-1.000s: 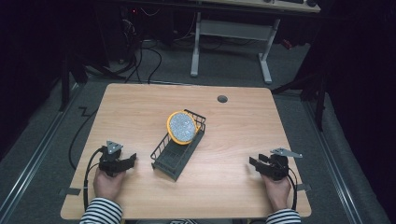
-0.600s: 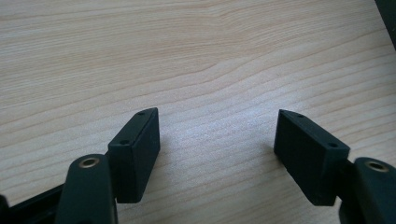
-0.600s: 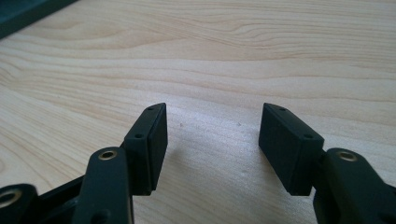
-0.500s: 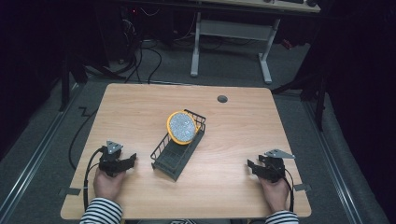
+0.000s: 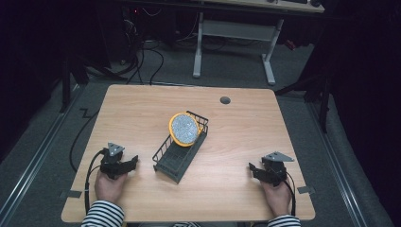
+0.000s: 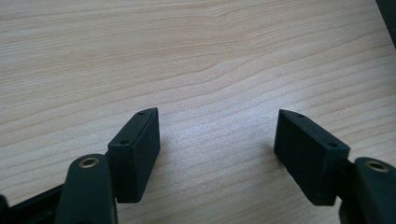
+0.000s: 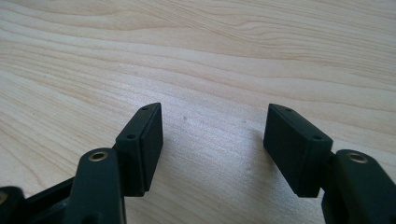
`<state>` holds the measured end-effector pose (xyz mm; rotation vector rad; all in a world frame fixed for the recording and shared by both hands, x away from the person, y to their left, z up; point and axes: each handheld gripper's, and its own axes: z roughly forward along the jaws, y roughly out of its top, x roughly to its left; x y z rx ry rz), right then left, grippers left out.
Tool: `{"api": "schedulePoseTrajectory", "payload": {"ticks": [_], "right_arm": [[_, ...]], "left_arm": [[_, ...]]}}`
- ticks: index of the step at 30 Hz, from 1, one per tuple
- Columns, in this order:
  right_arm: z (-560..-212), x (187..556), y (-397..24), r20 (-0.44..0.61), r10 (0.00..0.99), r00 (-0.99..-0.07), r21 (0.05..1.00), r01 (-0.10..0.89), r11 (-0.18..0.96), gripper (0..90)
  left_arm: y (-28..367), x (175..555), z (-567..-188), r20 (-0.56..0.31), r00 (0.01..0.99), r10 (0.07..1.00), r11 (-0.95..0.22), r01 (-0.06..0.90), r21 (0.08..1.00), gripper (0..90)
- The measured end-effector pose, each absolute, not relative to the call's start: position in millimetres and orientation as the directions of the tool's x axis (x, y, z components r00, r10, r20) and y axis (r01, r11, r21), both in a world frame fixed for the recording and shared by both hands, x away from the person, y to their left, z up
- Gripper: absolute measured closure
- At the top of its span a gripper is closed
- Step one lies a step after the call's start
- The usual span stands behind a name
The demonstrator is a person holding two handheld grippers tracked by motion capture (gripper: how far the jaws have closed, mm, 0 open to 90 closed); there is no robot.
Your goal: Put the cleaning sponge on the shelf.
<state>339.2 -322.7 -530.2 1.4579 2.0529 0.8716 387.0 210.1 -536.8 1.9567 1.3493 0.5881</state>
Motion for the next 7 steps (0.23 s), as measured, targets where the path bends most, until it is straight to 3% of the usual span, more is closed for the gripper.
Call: {"api": "schedulePoseTrajectory", "payload": {"ticks": [7], "right_arm": [[-530.3,339.3,-322.8,-0.018,0.944,-0.328,0.727,0.644,0.238,36.8]], "left_arm": [[209.9,386.7,-536.8,-0.013,0.358,0.934,-0.230,0.627,0.745,31.7]]}}
